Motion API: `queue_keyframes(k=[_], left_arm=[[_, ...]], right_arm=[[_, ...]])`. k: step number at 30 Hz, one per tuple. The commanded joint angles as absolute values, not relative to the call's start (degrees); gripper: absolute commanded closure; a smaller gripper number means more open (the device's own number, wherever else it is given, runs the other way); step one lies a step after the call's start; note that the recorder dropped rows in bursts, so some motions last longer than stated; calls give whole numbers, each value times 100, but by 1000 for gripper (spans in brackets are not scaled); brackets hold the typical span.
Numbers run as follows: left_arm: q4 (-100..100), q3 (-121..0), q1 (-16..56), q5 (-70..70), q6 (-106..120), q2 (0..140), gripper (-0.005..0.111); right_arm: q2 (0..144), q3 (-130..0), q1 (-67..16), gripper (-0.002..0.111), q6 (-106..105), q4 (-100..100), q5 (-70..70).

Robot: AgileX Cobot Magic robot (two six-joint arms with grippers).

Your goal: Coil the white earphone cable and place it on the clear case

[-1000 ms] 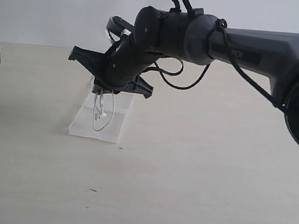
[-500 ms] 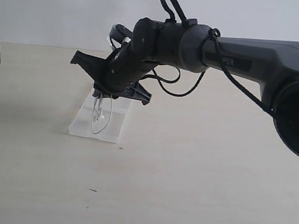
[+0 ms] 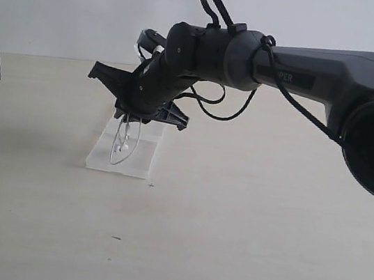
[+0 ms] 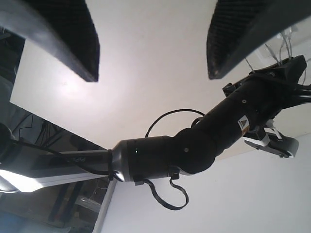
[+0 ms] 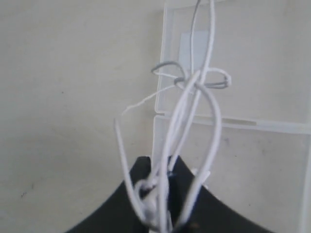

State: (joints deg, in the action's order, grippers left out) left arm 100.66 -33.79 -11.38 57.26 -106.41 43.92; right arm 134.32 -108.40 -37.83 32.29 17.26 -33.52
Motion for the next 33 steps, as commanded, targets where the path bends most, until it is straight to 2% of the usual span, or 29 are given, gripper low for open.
queue_keyframes(k=[1, 12, 33], left_arm=[[9995, -3352, -1141, 5667, -10658, 4361, 45], [9995, -3352, -1141, 5667, -10658, 4361, 45], [9995, -3352, -1141, 5667, -10658, 4361, 45]], right_arm=[[13412, -10823, -3769, 79, 3459, 1632, -3309], [13412, -10823, -3769, 60, 3916, 1136, -3604], [13037, -10823, -3749, 60, 4014, -295, -4050]])
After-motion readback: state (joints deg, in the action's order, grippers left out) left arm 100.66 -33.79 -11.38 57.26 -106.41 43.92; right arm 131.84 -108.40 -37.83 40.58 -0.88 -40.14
